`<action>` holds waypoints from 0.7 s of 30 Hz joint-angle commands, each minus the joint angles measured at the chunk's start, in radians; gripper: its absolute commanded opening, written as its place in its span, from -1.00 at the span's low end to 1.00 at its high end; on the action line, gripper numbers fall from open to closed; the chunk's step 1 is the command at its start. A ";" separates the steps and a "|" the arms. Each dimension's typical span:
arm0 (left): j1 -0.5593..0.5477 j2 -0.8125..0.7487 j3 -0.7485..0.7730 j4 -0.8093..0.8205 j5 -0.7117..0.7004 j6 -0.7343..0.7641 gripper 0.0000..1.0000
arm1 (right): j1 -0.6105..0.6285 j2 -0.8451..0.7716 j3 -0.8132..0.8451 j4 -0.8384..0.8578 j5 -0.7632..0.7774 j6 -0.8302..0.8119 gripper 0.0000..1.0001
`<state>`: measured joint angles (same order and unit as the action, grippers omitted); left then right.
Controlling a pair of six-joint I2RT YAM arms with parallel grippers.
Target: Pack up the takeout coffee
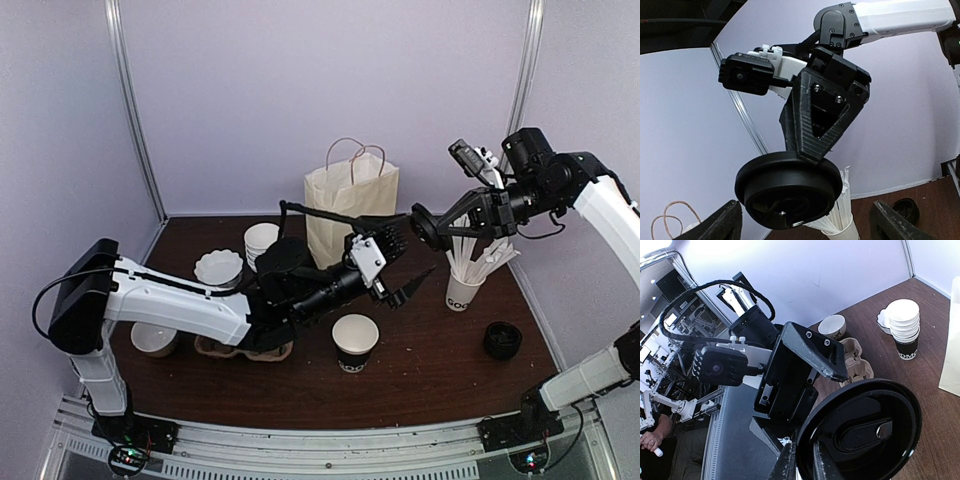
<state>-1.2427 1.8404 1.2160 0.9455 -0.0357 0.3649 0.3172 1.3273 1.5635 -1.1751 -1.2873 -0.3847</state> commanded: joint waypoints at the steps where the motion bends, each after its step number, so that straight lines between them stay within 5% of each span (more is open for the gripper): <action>1: 0.000 0.021 0.061 0.040 -0.028 0.025 0.84 | 0.006 -0.013 -0.020 0.017 -0.061 0.006 -0.69; 21: 0.000 0.127 0.132 0.126 -0.134 0.016 0.82 | 0.007 -0.032 -0.052 0.068 -0.085 0.044 -0.79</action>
<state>-1.2427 1.9446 1.3087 0.9813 -0.1326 0.3767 0.3187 1.3193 1.5249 -1.1419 -1.3403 -0.3595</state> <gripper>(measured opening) 0.916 0.107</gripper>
